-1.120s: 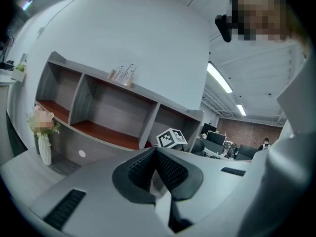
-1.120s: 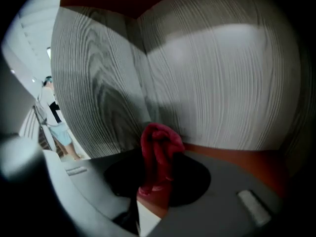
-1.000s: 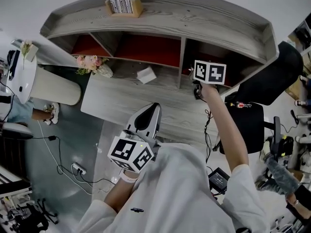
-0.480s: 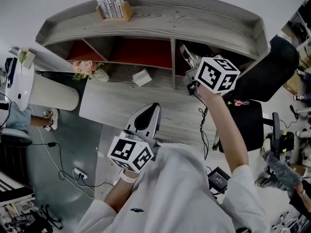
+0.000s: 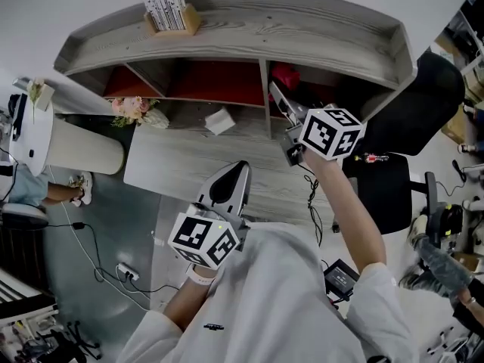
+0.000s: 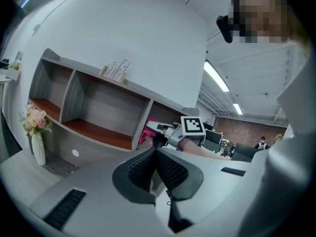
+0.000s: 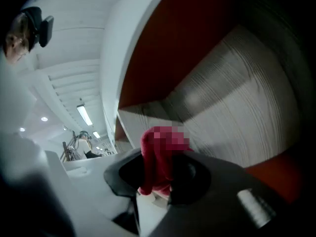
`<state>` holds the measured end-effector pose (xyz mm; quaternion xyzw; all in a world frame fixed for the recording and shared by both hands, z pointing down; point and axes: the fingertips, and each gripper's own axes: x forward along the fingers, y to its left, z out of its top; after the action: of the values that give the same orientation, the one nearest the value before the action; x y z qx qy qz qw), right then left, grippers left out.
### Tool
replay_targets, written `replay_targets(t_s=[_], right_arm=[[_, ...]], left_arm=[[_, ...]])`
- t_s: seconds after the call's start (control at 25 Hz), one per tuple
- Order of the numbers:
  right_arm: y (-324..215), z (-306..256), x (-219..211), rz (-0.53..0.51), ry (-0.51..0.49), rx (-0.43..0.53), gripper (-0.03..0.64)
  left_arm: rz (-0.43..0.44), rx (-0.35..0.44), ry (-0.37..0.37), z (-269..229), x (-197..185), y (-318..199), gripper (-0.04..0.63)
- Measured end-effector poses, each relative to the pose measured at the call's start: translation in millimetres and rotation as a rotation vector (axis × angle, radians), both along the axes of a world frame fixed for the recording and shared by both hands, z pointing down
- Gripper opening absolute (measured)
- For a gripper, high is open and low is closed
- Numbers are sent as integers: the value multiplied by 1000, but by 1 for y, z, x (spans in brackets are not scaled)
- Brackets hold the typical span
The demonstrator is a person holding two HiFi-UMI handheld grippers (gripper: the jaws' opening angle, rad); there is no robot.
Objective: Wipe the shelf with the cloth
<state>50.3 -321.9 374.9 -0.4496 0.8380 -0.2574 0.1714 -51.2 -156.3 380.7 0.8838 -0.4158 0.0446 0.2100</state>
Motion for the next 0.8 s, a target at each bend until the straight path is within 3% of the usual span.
replay_targets(t_s=[0.16,0.4,0.48,0.68,0.8], right_arm=[[-8,60,-1,8,82,-152,110],[-25,85,4,44,155,-209,110],[-32,72,7,58,202,-149,110],[-30,-16,12,167,268,182,110],[-26,-53,12,233,307,309,110]], left_arm=[[14,5,-1,-1,4,-1,6],[-10,13,-1,-5,-7,0,6],[-22,15,2,-6,-12,1,6],[-43,11,4,-6,-26,2,6],[-46,8,8,-6,-28,2,6]])
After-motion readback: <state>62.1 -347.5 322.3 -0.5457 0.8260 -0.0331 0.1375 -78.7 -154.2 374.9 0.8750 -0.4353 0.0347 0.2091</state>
